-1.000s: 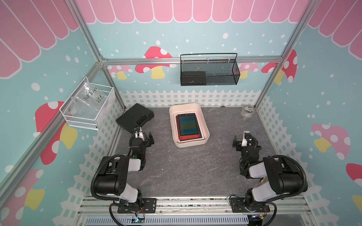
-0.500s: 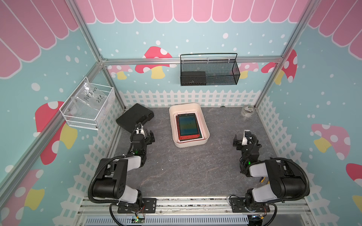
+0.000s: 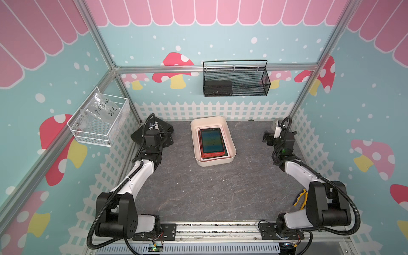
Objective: Take out the writing tablet from the storage box
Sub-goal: Adjust the storage box at the center of the board.
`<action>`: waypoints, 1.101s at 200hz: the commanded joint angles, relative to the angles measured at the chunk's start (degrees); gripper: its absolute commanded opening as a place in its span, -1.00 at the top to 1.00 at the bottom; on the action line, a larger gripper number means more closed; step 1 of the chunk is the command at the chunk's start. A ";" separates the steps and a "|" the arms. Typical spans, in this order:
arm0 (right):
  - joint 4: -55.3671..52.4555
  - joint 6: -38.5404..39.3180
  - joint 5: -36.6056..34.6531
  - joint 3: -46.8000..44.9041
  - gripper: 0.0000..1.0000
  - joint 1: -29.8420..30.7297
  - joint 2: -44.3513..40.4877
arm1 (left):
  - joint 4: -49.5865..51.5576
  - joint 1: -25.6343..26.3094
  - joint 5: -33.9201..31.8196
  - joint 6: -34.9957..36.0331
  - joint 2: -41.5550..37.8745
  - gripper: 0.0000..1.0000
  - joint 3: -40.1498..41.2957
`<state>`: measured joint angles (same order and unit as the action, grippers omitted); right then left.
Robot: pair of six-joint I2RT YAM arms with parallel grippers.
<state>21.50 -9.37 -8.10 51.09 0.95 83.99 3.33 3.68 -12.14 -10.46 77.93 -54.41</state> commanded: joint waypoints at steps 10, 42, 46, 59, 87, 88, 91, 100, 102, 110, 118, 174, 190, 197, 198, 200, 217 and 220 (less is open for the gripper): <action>-16.25 -7.60 9.54 9.08 -0.99 0.02 4.10 | 18.67 1.12 4.49 -5.71 3.15 -0.99 -7.49; -22.59 -11.88 20.03 18.83 -0.95 0.49 10.22 | 28.82 2.53 10.80 -10.65 8.13 -0.99 -14.66; -23.71 -12.02 20.90 20.12 -0.94 0.74 11.24 | 29.62 2.91 11.48 -11.14 8.87 -0.99 -15.34; -26.96 -11.96 23.93 24.43 -0.92 1.73 14.35 | 32.39 4.13 13.54 -12.66 11.68 -0.99 -17.96; -29.84 -11.30 24.84 29.17 -0.91 4.24 18.83 | 38.70 8.63 14.38 -10.77 19.25 -0.98 -25.40; -29.98 -11.30 24.82 29.34 -0.91 4.32 18.97 | 38.82 8.80 14.27 -10.70 19.57 -0.98 -25.70; -30.32 -11.22 24.88 29.86 -0.91 4.47 19.44 | 39.54 9.27 13.99 -10.53 20.29 -0.98 -26.50; -31.55 -11.08 25.35 31.34 -0.91 5.07 21.03 | 41.45 10.22 12.55 -10.44 22.62 -0.98 -28.80; -31.88 -10.99 25.44 31.79 -0.91 5.17 21.33 | 41.74 10.38 12.33 -10.45 23.10 -0.98 -29.36; -33.99 -10.58 25.52 33.78 -0.90 5.77 22.97 | 42.65 10.79 12.35 -10.57 24.80 -0.95 -31.04; -36.22 -9.56 25.67 36.03 -0.88 6.60 24.33 | 43.03 10.95 12.27 -10.89 26.07 -0.93 -32.31; -43.58 -6.43 26.15 44.86 -0.84 10.50 33.03 | 44.66 11.45 15.07 -12.04 33.90 -0.77 -38.77; -44.54 -5.95 26.44 46.07 -0.83 11.17 34.44 | 44.66 12.16 14.96 -11.92 35.79 -0.75 -40.35; -44.74 -5.87 26.13 46.49 -0.83 11.41 34.95 | 44.70 12.56 14.66 -11.82 36.54 -0.71 -41.00; -44.72 -5.86 26.12 46.52 -0.83 11.47 35.03 | 44.72 12.61 14.63 -11.84 36.70 -0.70 -41.11; -44.75 -5.76 26.07 46.66 -0.83 11.58 35.15 | 44.78 12.63 14.52 -11.84 36.88 -0.68 -41.23; -44.86 -5.53 25.69 47.38 -0.83 11.96 35.86 | 45.65 12.84 14.24 -11.71 39.04 -0.58 -42.37; -44.91 -5.49 25.68 47.55 -0.83 11.97 35.96 | 45.82 12.84 14.25 -11.68 39.39 -0.55 -42.48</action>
<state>-21.41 -16.34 17.43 96.23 12.43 118.43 46.59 15.88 2.00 -21.80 114.76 -94.61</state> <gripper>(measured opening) 0.914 0.804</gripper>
